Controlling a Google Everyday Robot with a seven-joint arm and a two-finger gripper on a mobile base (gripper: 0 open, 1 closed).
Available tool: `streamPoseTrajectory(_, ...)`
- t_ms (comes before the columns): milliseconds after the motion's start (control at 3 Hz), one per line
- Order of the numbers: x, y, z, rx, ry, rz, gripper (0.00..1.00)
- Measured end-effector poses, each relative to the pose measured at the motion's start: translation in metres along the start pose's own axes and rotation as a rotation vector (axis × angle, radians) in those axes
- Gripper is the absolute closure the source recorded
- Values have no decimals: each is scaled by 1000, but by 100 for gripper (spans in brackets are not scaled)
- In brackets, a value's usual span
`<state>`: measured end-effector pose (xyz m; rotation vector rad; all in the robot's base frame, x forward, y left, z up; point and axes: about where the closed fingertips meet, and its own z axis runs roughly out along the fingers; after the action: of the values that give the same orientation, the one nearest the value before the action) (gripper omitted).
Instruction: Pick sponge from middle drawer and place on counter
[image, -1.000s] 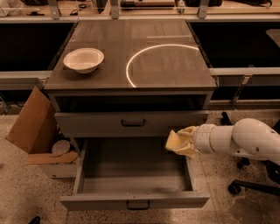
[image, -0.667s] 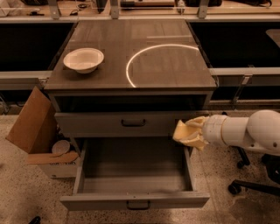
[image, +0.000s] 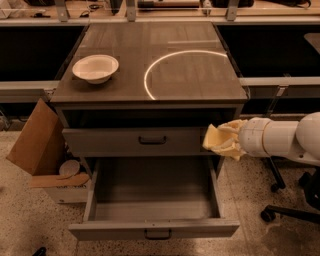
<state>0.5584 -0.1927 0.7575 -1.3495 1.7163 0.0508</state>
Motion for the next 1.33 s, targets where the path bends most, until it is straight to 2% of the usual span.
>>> streamPoseTrajectory(333, -6, -11, -4, 17, -35, 12, 100)
streamPoseTrajectory(667, -17, -38, -15, 64, -88, 24, 100)
streamPoseTrajectory(1000, -37, -78, -28, 129, -146, 21, 100)
streamPoseTrajectory(1333, -57, -106, -27, 152, -192, 24, 100)
